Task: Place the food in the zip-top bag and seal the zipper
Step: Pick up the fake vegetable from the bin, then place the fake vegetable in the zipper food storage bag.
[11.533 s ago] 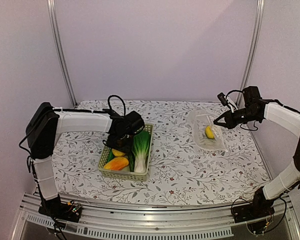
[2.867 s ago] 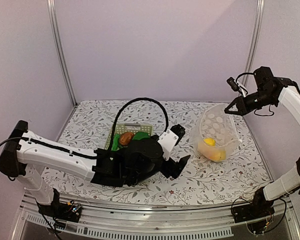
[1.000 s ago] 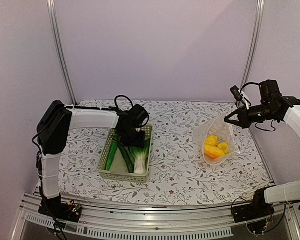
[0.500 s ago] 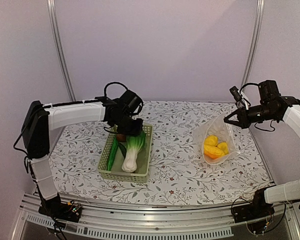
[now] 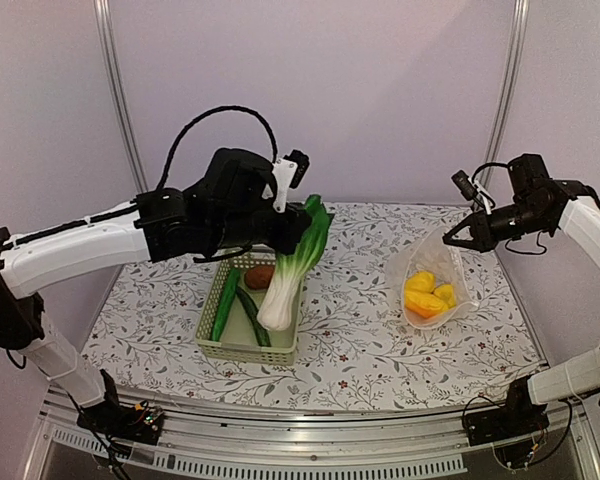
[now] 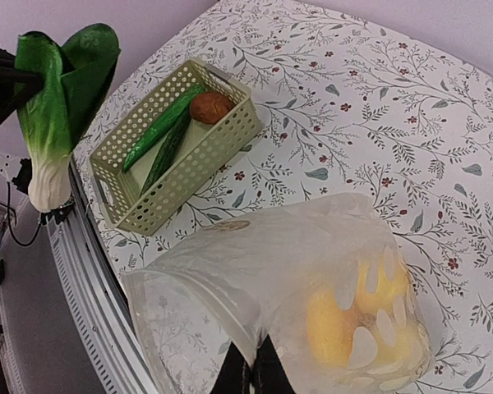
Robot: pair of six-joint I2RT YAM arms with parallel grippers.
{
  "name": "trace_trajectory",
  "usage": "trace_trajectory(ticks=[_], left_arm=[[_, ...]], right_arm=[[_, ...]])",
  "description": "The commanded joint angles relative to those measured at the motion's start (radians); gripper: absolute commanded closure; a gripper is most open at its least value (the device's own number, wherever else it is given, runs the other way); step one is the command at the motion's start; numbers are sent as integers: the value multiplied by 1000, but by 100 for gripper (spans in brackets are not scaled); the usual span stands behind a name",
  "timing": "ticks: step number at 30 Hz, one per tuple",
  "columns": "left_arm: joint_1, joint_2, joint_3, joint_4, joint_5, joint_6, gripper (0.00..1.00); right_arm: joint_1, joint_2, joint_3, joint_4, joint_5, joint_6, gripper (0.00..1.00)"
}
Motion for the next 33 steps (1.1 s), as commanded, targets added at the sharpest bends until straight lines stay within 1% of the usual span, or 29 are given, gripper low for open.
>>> trace_trajectory(ticks=[1,5,8,12,14,17,19,22,28,33], left_arm=[[-145,-92,-69,319,-62,215,100],[-277,-110,-127,579,-85,389,100],[-357,-89,-161,771,-60,506,100],[-440,-1,-135,924,-22,629,100],[-476,54,-107,992,-21,716,100],[-512,135,-79,1136,-24,844,100],[-517,190,-36,1171,0,881,100],[-514,285,53,1177,39,919,100],[-499,439,210,1187,98,1041,100],[-450,513,196,1277,137,1057,100]], right_arm=[[25,11,60,-71,-27,-15,100],[45,18,89,-115,-49,-24,100],[59,20,99,-135,-60,-30,100],[79,17,106,-162,-71,-38,100],[86,17,106,-174,-81,-43,100],[94,11,99,-186,-100,-49,100],[97,7,90,-188,-103,-52,100],[102,2,76,-186,-106,-52,100],[110,-6,76,-201,-121,-60,100],[110,-8,93,-255,-153,-89,100]])
